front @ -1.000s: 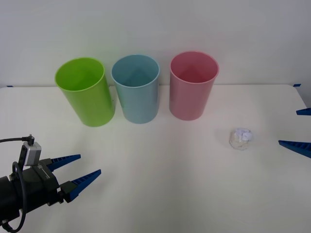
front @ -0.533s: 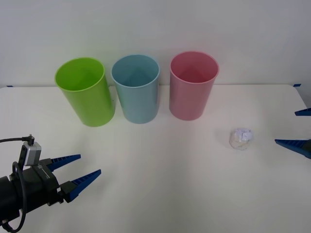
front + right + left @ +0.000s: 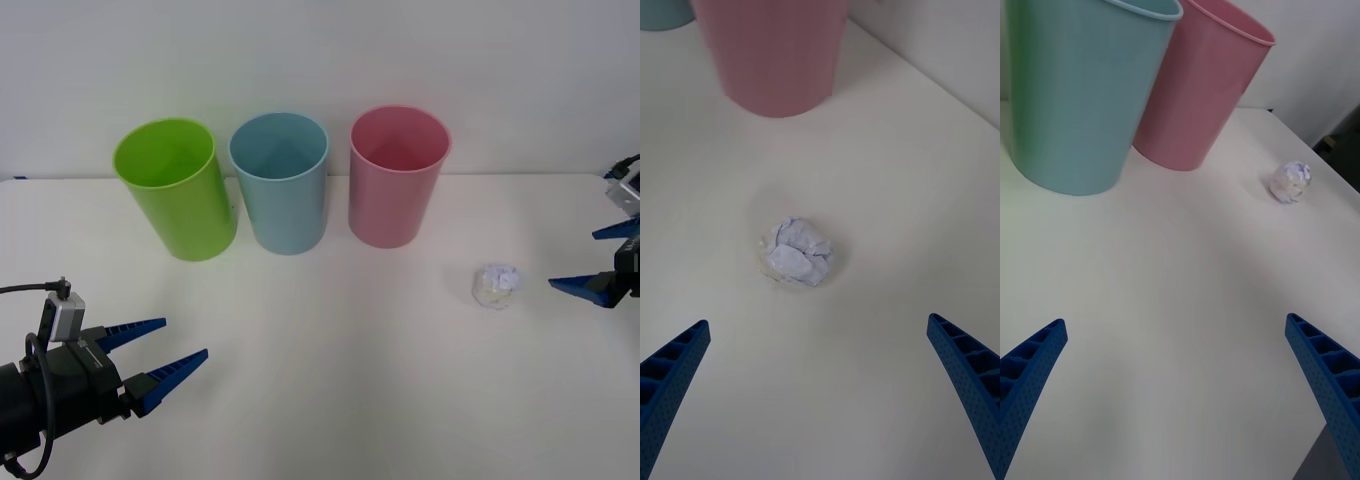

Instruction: Put cans in the blue bin and PET bottles in the pink bin and trash in the green bin.

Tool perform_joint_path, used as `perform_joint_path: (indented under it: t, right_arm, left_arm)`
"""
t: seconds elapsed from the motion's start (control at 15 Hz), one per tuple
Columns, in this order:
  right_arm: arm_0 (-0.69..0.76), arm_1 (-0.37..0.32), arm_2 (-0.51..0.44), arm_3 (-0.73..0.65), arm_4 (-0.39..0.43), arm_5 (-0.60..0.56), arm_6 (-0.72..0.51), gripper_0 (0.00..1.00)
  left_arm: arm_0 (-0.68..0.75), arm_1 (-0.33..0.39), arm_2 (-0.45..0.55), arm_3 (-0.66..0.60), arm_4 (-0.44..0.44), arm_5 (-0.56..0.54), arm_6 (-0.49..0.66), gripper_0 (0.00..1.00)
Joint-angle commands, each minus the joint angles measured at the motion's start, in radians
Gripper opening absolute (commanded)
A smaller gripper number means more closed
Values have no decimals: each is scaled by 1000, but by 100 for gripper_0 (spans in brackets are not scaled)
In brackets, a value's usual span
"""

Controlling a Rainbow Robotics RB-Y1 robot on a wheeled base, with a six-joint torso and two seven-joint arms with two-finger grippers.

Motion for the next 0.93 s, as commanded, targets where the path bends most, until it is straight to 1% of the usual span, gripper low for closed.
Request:
perform_joint_path:
  t: [0.07,0.13,0.27,0.33,0.4,0.6,0.73,0.93]
  right_arm:
    - [-40,8,48,69,17,0,-2,100]
    - [-45,26,54,88,29,0,-2,100]
    - [-51,83,54,91,106,0,3,100]
    - [-54,132,52,91,164,0,0,100]
    - [-59,163,52,91,206,0,0,100]
    - [-62,236,52,91,298,1,4,100]
    - [-66,246,61,112,307,15,3,100]
    - [-100,246,95,198,315,69,18,100]
  left_arm:
    - [0,0,0,0,0,0,0,100]
    - [0,0,0,0,0,0,0,100]
    - [0,0,0,0,0,0,0,100]
    - [0,0,0,0,0,0,0,100]
    - [0,0,0,0,0,0,0,100]
    - [0,0,0,0,0,0,0,100]
    - [0,0,0,0,0,0,0,100]
    - [0,0,0,0,0,0,0,100]
